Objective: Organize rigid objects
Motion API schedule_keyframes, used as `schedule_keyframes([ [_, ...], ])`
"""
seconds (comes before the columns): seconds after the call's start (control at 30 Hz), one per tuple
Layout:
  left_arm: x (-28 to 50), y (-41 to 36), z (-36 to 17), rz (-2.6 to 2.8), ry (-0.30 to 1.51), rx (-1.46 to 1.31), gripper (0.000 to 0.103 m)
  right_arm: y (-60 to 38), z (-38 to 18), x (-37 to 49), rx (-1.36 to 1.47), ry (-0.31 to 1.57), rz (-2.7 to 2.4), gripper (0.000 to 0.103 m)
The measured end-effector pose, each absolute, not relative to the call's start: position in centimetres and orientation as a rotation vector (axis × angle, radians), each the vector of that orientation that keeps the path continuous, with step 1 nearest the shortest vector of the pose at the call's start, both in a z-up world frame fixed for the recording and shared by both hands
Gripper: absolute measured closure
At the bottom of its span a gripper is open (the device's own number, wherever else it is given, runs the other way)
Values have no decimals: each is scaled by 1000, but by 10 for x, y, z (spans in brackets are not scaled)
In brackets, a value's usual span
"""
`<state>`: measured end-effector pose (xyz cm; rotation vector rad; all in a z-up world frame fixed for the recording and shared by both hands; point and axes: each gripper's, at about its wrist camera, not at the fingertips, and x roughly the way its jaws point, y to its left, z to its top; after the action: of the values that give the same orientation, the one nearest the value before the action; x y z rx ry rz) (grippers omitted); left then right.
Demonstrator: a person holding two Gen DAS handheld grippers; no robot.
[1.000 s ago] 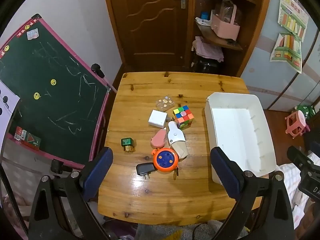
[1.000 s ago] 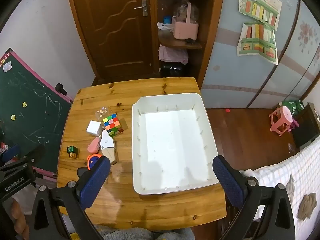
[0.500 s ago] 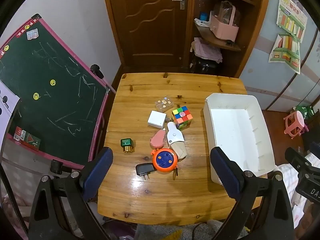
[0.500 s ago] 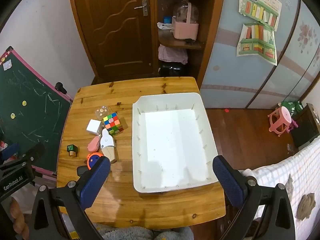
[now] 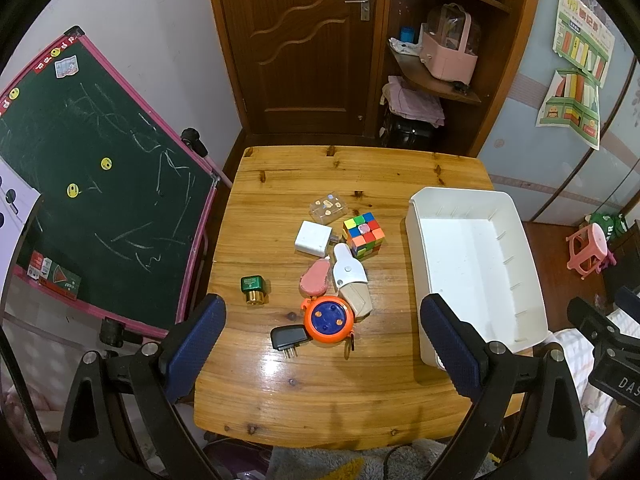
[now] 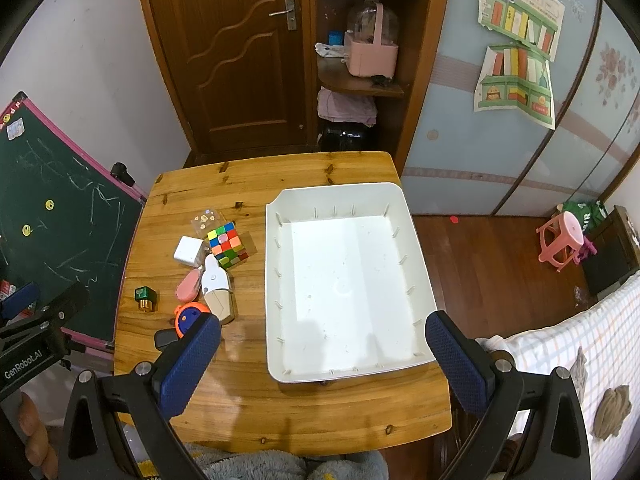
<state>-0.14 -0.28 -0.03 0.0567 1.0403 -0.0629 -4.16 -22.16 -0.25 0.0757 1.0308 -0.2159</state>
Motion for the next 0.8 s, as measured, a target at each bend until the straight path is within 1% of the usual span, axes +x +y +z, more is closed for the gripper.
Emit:
schedule_keyframes([
  [0.23, -2, -2, -1, -64, 1041, 55, 5, -224, -6, -45, 81, 1037, -216, 0],
  [0.53, -3, -19, 5, -59, 1058, 58, 5, -229, -11, -44, 97, 1046, -216, 0],
  [0.8, -2, -15, 0, -55, 1062, 50, 5, -234, -14, -42, 109, 1056, -218, 0],
])
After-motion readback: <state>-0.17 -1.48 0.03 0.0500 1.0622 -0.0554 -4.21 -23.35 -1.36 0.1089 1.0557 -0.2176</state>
